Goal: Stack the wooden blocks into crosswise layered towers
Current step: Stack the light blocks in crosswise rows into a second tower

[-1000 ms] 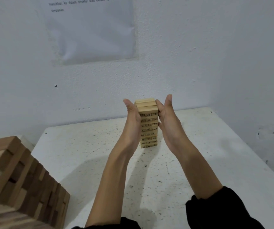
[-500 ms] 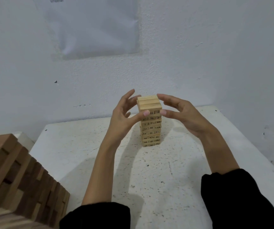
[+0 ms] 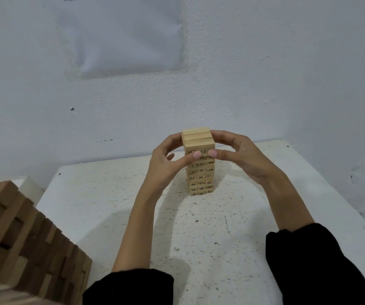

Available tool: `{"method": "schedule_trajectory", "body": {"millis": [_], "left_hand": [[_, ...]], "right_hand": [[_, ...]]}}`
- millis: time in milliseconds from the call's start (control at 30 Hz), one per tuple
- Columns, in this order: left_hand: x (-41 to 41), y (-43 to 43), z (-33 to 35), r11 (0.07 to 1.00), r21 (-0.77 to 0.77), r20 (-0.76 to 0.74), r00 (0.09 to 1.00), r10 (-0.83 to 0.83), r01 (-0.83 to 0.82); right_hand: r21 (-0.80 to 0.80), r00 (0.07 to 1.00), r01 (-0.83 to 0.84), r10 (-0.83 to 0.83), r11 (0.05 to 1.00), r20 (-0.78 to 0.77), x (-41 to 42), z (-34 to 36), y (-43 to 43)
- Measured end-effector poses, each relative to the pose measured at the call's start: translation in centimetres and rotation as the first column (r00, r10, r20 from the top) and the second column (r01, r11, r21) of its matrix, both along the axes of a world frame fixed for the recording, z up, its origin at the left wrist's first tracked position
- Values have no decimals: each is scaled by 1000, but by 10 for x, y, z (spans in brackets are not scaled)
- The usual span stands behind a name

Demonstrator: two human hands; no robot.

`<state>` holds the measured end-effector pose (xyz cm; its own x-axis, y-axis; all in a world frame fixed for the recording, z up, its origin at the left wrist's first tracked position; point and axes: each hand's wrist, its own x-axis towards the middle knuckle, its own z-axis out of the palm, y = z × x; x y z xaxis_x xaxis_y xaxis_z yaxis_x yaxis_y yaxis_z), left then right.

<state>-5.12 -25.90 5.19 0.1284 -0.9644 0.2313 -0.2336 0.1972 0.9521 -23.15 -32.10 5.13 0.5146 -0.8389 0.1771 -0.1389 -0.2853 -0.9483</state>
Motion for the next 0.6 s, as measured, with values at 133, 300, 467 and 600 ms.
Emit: {"method": "schedule_trajectory", "body": {"millis": [133,300,467,600], "left_hand": [[-1,0,-1,1000,-6,-2,1000,0,0],[-1,-2,-2,1000,-12,-14,1000,8,-8],[-1,-3,-4,1000,-15,-22,1000,16,-16],[-1,-4,-6,1000,-17,-29,999,20,-21]], "right_hand": [[-6,1000,2,-1,1000,18,0,0,-1],[-2,999,6,-5,1000,36,-1,-1,-2],[-4,998,5,-5,1000,60,-2,-2,-3],[-16,997,10,-9,1000,80,-2,-2,-2]]}}
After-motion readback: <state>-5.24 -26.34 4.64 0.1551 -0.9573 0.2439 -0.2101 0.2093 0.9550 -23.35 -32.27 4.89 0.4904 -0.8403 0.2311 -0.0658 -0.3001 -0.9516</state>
